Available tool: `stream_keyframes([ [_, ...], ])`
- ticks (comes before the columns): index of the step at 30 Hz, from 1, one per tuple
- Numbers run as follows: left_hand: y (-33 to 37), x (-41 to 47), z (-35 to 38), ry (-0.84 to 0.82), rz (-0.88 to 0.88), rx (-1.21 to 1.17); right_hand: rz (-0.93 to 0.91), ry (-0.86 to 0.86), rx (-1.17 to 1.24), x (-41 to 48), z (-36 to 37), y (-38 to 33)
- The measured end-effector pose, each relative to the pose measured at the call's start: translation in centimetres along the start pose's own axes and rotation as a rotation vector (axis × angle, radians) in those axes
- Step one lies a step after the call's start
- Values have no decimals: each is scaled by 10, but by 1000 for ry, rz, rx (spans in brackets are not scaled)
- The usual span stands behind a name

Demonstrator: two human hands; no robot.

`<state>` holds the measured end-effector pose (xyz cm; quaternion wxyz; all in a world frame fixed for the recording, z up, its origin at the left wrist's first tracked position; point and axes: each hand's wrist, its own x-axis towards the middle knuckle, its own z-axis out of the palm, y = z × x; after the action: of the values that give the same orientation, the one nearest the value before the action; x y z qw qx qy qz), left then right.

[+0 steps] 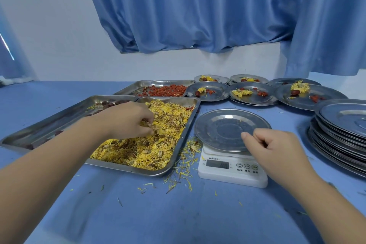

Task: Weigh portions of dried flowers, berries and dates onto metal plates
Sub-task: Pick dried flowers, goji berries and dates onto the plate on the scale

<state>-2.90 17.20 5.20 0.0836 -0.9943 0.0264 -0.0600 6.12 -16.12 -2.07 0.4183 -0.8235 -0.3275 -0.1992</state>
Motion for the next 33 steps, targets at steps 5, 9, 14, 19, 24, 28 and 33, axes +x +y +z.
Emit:
stream_keyframes([
  [5, 0, -3, -6, 82, -34, -107, -7, 3, 17, 0, 0, -2],
  [9, 7, -6, -3, 71, -38, -111, -13, 5, 13, 0, -1, -3],
  [14, 4, -11, -4, 98, -91, -33, -23, 6, 11, 0, 0, -3],
  [19, 6, -16, -6, 128, -155, -262, -43, -7, -14, -1, 2, -5],
  [24, 11, -19, -7, 123, -184, -416, -94, -41, -71, -4, 4, -10],
  [28, 28, -10, -11, 185, -174, -582, -72, 17, -55, -3, 4, -11],
  [33, 73, 30, -12, 258, -92, -648, 17, 175, 10, 2, -6, -3],
])
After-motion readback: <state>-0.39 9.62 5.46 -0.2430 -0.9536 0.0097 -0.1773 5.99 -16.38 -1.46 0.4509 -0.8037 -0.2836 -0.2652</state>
